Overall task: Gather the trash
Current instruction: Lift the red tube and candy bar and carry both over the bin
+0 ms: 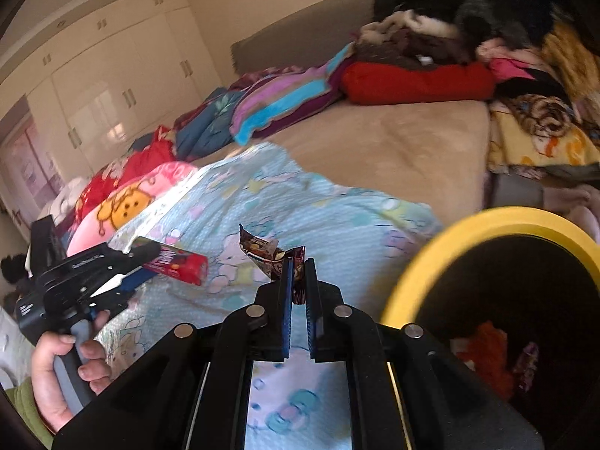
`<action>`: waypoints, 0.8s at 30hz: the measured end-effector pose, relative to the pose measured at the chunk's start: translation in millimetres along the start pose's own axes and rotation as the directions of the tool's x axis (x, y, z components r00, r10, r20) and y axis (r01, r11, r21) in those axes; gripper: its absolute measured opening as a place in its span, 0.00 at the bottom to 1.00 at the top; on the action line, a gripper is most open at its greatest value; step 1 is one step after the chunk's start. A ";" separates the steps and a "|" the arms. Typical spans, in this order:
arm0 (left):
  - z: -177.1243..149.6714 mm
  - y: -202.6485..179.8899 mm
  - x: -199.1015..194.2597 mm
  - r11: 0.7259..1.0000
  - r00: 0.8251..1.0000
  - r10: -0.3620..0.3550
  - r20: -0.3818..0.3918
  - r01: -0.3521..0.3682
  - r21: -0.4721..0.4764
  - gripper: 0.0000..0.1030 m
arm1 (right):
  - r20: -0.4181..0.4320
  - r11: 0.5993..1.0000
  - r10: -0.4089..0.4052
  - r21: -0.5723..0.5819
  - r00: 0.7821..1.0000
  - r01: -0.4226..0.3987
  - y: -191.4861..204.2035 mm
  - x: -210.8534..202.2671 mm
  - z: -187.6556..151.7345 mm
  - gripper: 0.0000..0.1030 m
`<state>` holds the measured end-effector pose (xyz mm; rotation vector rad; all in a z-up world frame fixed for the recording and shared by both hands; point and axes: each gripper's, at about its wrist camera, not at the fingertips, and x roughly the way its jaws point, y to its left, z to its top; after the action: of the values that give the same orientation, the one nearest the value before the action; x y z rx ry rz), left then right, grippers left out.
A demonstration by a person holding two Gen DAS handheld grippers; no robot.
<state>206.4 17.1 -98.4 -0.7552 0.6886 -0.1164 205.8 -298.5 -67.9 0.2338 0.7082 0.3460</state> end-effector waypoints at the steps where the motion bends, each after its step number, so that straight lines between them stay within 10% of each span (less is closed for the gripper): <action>1: -1.1 -6.0 -0.3 1.000 1.000 -0.002 0.003 0.002 0.020 0.24 | 0.006 1.000 -0.008 0.010 1.000 0.008 -5.2 -6.1 -1.0 0.06; 24: -57.0 -138.5 -21.2 0.923 0.993 -0.109 -0.037 0.115 0.367 0.23 | 0.132 0.974 -0.152 0.189 0.980 0.125 -98.0 -115.0 -8.2 0.06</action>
<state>174.5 -111.0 -24.7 -0.4309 0.6152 -0.3473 141.6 -432.1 -37.6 0.3748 0.6075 0.1294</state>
